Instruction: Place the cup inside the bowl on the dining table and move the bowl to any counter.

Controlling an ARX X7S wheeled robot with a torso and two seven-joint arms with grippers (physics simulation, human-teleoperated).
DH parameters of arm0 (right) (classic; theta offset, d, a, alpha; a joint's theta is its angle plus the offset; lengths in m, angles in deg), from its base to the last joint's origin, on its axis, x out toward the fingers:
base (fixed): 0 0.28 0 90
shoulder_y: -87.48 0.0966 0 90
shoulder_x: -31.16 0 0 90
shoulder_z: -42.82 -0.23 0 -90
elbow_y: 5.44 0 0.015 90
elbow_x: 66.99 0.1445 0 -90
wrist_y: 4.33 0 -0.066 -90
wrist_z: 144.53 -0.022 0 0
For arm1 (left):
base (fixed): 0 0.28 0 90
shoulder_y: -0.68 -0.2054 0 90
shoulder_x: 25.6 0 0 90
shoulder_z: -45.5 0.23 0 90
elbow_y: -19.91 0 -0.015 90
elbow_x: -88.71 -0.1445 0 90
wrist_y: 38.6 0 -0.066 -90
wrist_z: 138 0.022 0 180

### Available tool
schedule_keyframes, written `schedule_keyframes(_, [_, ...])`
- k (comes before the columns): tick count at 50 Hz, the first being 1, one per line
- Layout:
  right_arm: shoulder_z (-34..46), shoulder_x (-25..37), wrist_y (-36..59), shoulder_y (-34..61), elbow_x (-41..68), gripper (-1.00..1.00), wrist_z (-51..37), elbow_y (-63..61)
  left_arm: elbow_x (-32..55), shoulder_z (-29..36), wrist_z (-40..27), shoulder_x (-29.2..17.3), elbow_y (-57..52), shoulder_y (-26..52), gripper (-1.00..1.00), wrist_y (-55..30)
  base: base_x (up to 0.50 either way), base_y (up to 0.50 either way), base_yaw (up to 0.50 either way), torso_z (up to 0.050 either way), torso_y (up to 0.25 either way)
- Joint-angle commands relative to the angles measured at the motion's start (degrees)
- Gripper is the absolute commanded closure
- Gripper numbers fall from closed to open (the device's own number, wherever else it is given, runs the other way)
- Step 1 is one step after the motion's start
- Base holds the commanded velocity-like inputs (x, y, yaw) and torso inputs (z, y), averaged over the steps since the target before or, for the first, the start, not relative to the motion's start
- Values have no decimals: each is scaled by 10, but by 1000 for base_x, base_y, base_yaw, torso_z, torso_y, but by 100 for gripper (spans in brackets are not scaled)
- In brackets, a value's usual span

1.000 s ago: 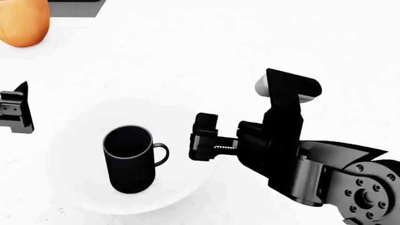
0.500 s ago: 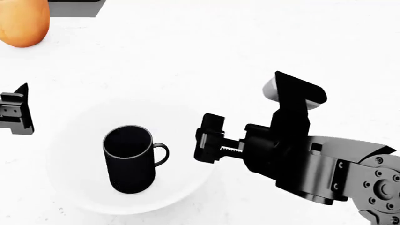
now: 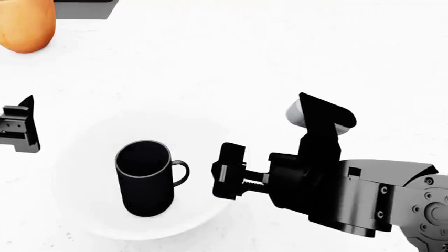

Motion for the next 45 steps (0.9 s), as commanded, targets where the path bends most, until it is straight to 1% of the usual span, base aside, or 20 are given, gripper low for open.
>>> schedule_keyframes(1, [11,-11,-14,10,-19,-100,33,26,-1,3,-3,3,2,-2,-100,2,0,0,0,0,0])
schedule_keyframes(15, [38,-43,-56,36,-72,-100,115,105,1,2,2,-1,5,-4,-100,6,0,0,0,0,0])
schedule_keyframes(24, [54,-52,-62,31,-86,-100,135,121,2,1,0,-2,6,-6,-100,8,0,0,0,0,0])
schedule_keyframes(33, [52,-52,-67,34,-85,-100,132,115,0,5,0,1,11,-8,-100,13,0,0,0,0,0])
schedule_keyframes(34, [50,-52,-69,33,-84,100,131,112,0,4,0,0,11,-8,-100,13,0,0,0,0,0])
schedule_keyframes(45, [33,-47,-92,30,-79,100,126,107,-2,9,2,0,13,-8,-100,16,0,0,0,0,0])
